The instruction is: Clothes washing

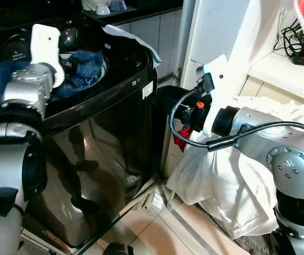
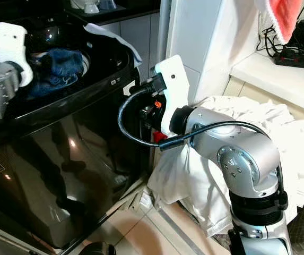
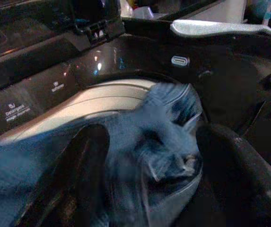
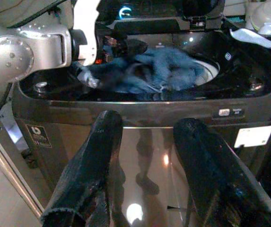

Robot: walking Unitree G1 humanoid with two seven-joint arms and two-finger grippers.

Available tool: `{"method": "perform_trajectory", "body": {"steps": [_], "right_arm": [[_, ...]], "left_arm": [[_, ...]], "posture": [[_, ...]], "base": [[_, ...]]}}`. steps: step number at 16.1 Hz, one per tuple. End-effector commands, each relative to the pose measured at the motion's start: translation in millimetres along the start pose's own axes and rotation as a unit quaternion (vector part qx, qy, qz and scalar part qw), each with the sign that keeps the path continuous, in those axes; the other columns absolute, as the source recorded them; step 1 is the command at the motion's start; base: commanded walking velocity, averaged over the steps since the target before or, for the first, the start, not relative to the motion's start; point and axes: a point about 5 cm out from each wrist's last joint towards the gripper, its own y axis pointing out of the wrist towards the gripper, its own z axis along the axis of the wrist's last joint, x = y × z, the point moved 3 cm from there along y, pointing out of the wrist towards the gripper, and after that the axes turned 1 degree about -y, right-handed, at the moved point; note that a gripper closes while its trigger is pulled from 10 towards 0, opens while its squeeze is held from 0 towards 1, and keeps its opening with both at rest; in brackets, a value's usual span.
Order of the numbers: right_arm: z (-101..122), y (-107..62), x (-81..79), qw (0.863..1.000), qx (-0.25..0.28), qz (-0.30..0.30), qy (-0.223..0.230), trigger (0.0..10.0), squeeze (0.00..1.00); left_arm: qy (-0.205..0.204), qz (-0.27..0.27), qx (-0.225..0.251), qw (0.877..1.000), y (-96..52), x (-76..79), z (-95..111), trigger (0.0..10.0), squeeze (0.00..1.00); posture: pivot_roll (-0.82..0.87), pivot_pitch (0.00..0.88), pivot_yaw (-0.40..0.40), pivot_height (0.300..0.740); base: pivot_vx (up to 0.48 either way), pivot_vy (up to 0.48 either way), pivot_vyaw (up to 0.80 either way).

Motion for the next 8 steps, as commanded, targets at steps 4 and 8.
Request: {"method": "perform_trajectory", "body": {"steps": [4, 8], "right_arm": [[2.9, -4.8, 6.4, 1.0, 0.008, -0.028, -0.005, 10.0, 0.0], [6.0, -9.2, 18.5, 0.995, 0.045, -0.088, 0.0, 10.0, 0.0]], "left_arm": [[-0.016, -0.069, 0.112, 0.991, -23.7, 6.0, 21.4, 10.0, 0.0], [-0.074, -0.207, 0.174, 0.96, -59.4, 70.7, 11.8, 10.0, 0.0]], "posture": [[0.01, 0.0, 0.035, 0.74], [0.02, 0.0, 0.033, 0.74]], "base": [[0.0, 0.0, 0.0], [0.0, 0.0, 0.0]]}}
